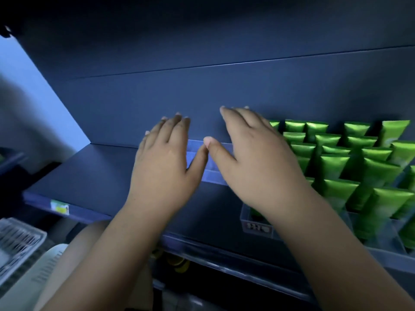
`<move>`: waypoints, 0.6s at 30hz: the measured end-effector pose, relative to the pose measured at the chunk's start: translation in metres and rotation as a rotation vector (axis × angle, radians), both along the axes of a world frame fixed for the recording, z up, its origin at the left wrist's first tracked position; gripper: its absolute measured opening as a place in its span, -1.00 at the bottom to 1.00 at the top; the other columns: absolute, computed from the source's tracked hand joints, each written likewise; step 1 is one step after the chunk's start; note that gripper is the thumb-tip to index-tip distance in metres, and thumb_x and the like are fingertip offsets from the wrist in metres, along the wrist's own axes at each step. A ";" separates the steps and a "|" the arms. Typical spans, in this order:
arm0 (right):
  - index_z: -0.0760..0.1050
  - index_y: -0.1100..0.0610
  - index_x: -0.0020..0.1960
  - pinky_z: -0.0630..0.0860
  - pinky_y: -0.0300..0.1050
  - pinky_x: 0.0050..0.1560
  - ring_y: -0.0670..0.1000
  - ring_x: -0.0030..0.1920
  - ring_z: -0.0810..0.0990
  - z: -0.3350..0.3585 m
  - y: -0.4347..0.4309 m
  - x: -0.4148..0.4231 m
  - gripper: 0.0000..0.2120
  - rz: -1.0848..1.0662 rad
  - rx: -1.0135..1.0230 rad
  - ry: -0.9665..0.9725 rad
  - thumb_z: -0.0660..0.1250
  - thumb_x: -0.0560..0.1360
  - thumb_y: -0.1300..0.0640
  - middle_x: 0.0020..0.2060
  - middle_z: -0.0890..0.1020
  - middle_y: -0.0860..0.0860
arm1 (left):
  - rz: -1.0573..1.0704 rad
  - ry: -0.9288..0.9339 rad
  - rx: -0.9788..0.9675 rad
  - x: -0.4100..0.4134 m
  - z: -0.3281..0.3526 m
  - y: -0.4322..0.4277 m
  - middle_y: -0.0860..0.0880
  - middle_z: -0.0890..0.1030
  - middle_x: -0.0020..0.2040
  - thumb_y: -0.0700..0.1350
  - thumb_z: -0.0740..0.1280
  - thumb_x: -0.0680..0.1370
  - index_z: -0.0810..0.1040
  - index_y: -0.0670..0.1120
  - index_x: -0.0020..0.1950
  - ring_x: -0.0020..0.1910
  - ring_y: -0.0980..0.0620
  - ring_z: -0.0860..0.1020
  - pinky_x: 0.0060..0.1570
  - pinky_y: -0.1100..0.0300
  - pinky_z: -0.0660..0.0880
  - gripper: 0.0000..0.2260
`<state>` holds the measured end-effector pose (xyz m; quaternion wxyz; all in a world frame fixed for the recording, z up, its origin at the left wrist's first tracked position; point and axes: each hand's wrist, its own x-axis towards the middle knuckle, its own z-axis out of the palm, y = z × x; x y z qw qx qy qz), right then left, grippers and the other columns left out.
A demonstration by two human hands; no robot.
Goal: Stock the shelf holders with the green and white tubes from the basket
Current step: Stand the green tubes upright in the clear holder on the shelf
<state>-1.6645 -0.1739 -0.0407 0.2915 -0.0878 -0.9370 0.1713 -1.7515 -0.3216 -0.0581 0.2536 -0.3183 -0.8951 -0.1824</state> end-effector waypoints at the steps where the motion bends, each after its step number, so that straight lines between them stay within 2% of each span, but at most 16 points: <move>1: 0.27 0.09 0.56 0.22 -0.01 0.51 0.08 0.57 0.24 -0.001 -0.013 -0.005 -0.41 0.017 0.003 0.002 0.13 0.65 -0.21 0.50 0.40 0.02 | 0.036 0.008 -0.001 -0.002 -0.002 -0.016 -0.08 0.40 0.54 0.26 0.06 0.63 0.38 -0.10 0.53 0.56 -0.15 0.29 0.50 -0.20 0.27 -0.39; 5: 0.32 0.11 0.53 0.23 0.02 0.52 0.11 0.58 0.24 -0.015 -0.069 -0.027 -0.43 0.066 -0.005 0.015 0.13 0.64 -0.20 0.47 0.43 0.06 | 0.182 0.011 -0.002 -0.015 -0.012 -0.087 -0.12 0.41 0.53 0.25 0.12 0.63 0.39 -0.12 0.51 0.55 -0.18 0.31 0.48 -0.22 0.30 -0.40; 8: 0.28 0.13 0.56 0.22 0.11 0.55 0.10 0.60 0.18 -0.035 -0.125 -0.037 -0.39 0.145 -0.009 -0.003 0.11 0.65 -0.21 0.53 0.36 0.06 | 0.285 0.003 0.007 -0.017 -0.022 -0.151 -0.15 0.44 0.51 0.25 0.13 0.63 0.40 -0.15 0.50 0.52 -0.20 0.35 0.46 -0.26 0.31 -0.40; 11: 0.21 0.12 0.60 0.16 0.11 0.58 0.09 0.62 0.11 -0.053 -0.187 -0.040 -0.38 0.262 0.011 -0.040 0.08 0.65 -0.20 0.57 0.29 0.06 | 0.383 -0.021 0.011 -0.010 -0.039 -0.218 -0.16 0.45 0.49 0.23 0.13 0.62 0.41 -0.17 0.49 0.52 -0.22 0.34 0.46 -0.26 0.31 -0.40; 14: 0.27 0.14 0.57 0.22 0.15 0.55 0.11 0.61 0.16 -0.067 -0.258 -0.044 -0.39 0.373 -0.042 -0.019 0.12 0.63 -0.17 0.55 0.33 0.08 | 0.451 -0.037 0.005 0.004 -0.058 -0.282 -0.16 0.43 0.51 0.20 0.15 0.61 0.39 -0.18 0.51 0.53 -0.22 0.33 0.48 -0.21 0.29 -0.39; 18: 0.32 0.18 0.53 0.23 0.15 0.52 0.18 0.58 0.21 -0.094 -0.372 -0.066 -0.41 0.458 -0.124 -0.072 0.18 0.61 -0.12 0.52 0.37 0.13 | 0.592 -0.109 -0.051 0.020 -0.088 -0.366 -0.19 0.35 0.56 0.17 0.04 0.60 0.31 -0.21 0.56 0.56 -0.25 0.28 0.51 -0.22 0.24 -0.35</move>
